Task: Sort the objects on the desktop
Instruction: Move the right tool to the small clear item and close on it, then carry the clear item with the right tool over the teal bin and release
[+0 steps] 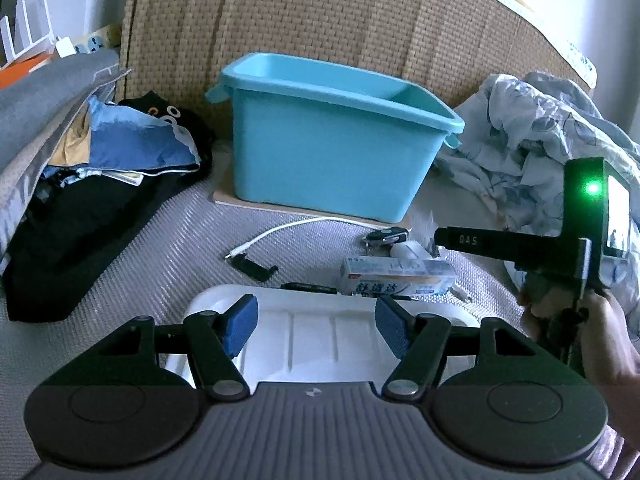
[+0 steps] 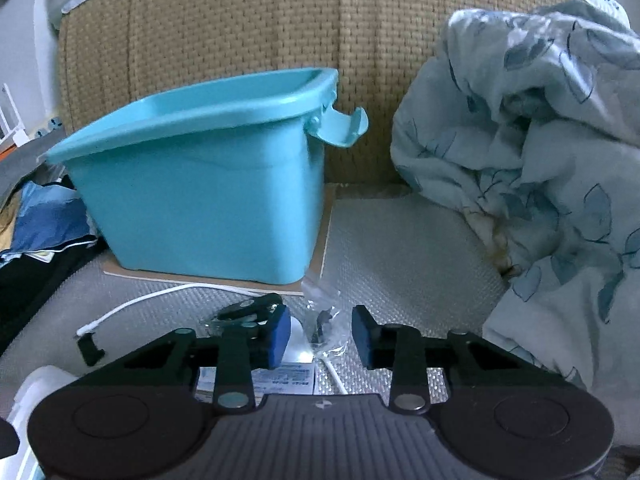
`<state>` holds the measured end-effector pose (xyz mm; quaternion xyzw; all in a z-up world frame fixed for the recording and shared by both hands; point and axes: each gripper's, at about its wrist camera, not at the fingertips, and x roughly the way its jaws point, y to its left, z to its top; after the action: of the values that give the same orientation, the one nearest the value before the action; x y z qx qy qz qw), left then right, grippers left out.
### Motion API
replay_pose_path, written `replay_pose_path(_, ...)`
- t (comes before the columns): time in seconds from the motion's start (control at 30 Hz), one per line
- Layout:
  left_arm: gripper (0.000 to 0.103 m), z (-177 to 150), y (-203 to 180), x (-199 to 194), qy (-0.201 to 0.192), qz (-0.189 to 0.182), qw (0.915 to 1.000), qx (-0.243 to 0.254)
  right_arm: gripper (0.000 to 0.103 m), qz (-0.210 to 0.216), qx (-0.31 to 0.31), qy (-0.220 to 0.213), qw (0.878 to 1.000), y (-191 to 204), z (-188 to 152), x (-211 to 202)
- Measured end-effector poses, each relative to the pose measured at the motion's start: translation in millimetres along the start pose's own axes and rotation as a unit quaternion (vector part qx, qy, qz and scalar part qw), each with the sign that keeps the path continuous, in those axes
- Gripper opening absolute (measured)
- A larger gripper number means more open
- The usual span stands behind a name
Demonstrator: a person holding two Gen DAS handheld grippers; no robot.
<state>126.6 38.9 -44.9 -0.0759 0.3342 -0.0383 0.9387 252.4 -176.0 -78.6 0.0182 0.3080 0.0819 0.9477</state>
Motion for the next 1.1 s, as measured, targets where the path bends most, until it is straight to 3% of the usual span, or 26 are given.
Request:
replay_pose_path(0.17,0.069,-1,-1,4,0.005,-0.001,1.0,0.002,0.028,0.002,-0.003,0.01,1.0,0,0,13)
replay_pose_path(0.27,0.069,-1,0,5,0.007,0.001,1.0,-0.002,0.019,-0.002,-0.008,0.013,1.0,2,0,19)
replay_pose_path(0.33,0.069,-1,1,6,0.008,0.002,0.9999,-0.006,0.008,0.0,-0.01,0.015,1.0,3,-1,22)
replay_pose_path(0.43,0.069,-1,3,6,0.008,0.002,0.9999,-0.011,0.001,0.002,-0.02,0.014,1.0,5,-2,20)
replay_pose_path(0.8,0.069,1,3,1,0.001,0.001,0.9999,-0.017,0.001,0.013,-0.068,-0.071,0.995,24,20,-44)
replay_pose_path(1.1,0.069,2,6,0,0.0,0.001,0.9997,-0.025,0.001,0.05,-0.077,-0.154,0.984,47,75,-95)
